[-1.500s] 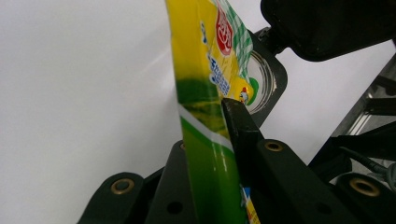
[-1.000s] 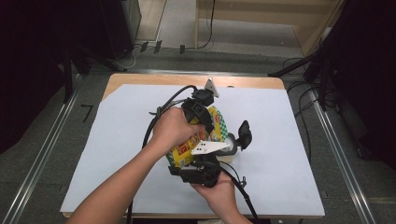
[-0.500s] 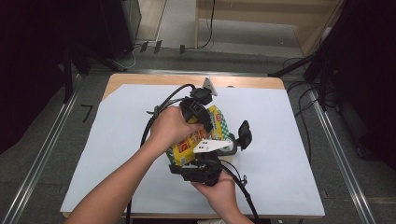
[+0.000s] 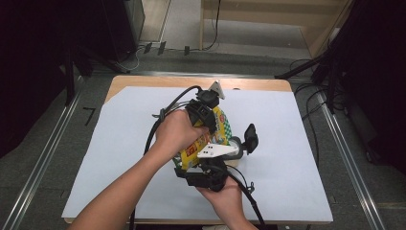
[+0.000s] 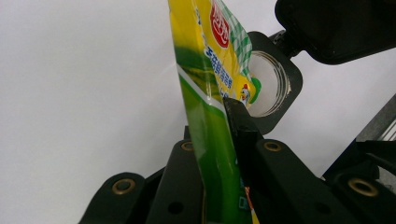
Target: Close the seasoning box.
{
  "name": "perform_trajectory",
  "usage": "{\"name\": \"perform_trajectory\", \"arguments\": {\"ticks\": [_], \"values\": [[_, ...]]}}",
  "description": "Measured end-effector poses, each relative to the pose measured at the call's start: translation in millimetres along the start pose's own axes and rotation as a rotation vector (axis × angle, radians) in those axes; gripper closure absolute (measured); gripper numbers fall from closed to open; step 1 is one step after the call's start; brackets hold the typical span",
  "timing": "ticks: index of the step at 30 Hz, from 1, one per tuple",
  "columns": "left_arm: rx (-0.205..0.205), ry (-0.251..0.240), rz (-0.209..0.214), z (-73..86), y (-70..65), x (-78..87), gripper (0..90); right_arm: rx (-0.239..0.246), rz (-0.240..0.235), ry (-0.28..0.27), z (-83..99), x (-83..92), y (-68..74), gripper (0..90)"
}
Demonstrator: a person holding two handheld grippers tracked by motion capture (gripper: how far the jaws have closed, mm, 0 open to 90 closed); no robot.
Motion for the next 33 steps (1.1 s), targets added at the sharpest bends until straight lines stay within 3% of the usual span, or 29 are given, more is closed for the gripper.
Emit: {"name": "perform_trajectory", "arguments": {"ticks": [11,20,26,33], "values": [[0.03,0.014,0.077,-4.6,1.2,1.6,85.9,-0.041,-0.05,-0.032,-3.9,2.1,0.3,61.9],[0.053,0.047,0.091,-10.3,1.0,-2.6,86.5,-0.078,-0.062,-0.047,-6.0,2.7,-1.3,62.6],[0.091,0.077,0.103,-12.8,4.4,-5.6,86.9,-0.075,-0.062,-0.05,-7.2,3.0,-0.8,61.3],[0.095,0.103,0.093,-14.5,3.3,-7.9,86.4,-0.088,-0.063,-0.052,-7.5,1.9,-0.4,61.1]]}}
Point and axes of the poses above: each handheld gripper's, and its own axes: x roughly backward along the jaws, z roughly out of its underside, y roughly to its left, the point moved 4 cm from there along -x, roughly forward along the jaws, and after that the axes turned 12 degrees about -y, right-handed, at the moved point
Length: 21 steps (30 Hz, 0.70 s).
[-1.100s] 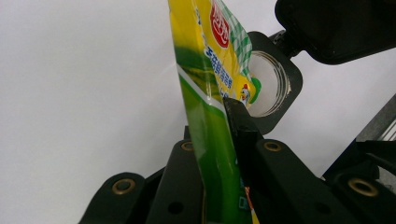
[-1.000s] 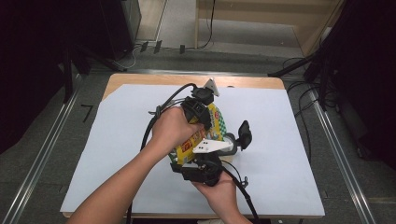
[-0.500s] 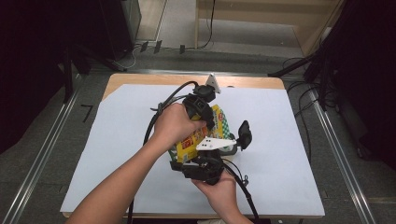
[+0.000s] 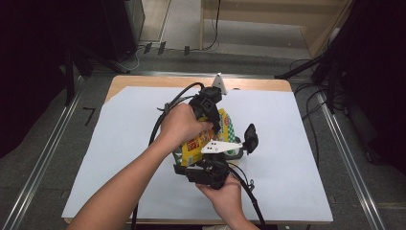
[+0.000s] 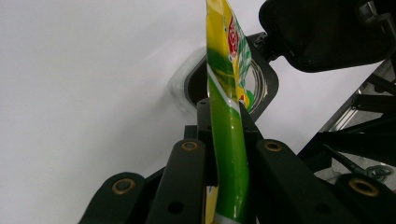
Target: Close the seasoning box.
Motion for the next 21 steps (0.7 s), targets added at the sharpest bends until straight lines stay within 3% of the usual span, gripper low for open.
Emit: {"name": "perform_trajectory", "arguments": {"ticks": [10,15,21], "values": [[-0.002,0.0,-0.006,-0.5,-0.3,-0.4,85.8,0.001,-0.002,0.002,0.4,-0.9,-0.5,60.7],[-0.005,-0.009,-0.007,-1.1,-0.8,-0.1,85.9,0.04,0.017,0.009,0.8,-1.7,0.3,59.6],[-0.01,-0.009,-0.01,-1.1,-1.7,0.1,85.8,0.047,0.019,0.014,1.5,-2.8,0.7,59.8]]}}
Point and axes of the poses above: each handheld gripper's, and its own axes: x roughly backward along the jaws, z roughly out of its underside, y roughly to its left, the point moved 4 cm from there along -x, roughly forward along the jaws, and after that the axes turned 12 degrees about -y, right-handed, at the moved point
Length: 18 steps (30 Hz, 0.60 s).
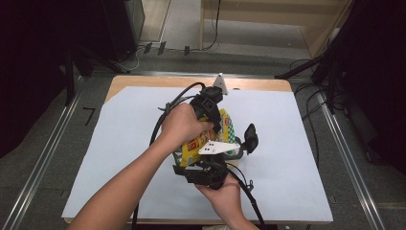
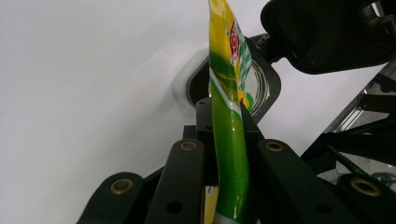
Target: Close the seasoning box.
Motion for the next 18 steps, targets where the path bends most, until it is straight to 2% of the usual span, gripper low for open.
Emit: {"name": "perform_trajectory", "arguments": {"ticks": [18], "values": [[-0.008,-0.006,0.001,-1.2,-2.1,2.9,85.0,0.0,-0.014,-0.005,-1.2,0.1,1.3,62.2]]}}
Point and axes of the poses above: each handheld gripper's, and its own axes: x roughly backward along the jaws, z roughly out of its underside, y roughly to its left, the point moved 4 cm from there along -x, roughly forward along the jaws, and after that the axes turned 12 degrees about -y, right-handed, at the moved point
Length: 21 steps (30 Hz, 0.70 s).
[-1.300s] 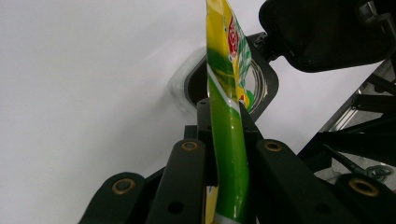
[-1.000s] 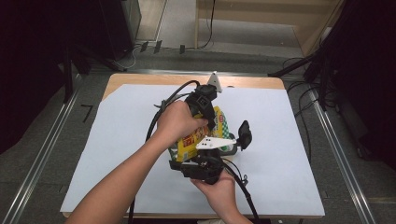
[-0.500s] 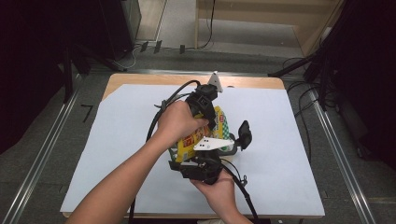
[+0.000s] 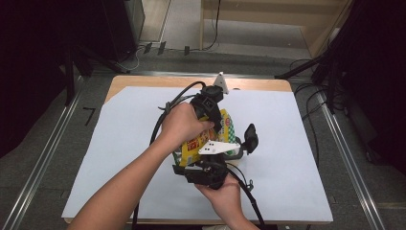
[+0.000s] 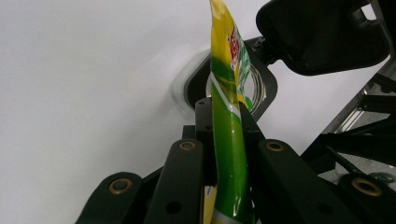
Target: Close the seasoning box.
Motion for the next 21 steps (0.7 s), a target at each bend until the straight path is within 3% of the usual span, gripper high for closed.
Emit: {"name": "perform_trajectory", "arguments": {"ticks": [21], "values": [[-0.018,-0.005,-0.005,0.7,-1.6,1.3,81.4,-0.014,-0.015,-0.018,-0.3,1.2,-1.6,63.6]]}}
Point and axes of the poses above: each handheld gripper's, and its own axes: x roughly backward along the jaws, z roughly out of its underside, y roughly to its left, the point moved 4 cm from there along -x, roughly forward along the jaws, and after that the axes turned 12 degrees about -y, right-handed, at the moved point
